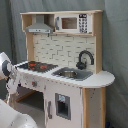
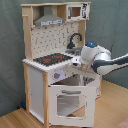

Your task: Play with the kitchen

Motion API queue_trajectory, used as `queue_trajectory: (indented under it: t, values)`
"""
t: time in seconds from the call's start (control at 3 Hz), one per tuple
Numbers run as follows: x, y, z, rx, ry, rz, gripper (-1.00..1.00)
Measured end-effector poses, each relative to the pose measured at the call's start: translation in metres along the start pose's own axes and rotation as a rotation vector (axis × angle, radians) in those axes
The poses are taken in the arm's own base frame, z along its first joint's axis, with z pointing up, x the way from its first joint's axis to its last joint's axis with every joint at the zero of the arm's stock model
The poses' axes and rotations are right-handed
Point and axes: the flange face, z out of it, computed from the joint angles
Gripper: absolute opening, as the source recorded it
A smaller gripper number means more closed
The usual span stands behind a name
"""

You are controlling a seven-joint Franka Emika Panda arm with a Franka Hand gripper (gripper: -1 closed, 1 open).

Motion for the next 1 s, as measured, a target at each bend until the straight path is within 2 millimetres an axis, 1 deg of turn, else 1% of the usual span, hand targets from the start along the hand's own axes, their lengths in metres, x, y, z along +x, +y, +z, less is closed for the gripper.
queue_trajectory:
  t: [0.67,1.0]
  values:
    - [-0.017,-0.003,-0.032,-0.109,-0.124,0.004,1.00]
    - [-0.025,-0.009,-0.049,-0.164,-0.185,0.006,1.00]
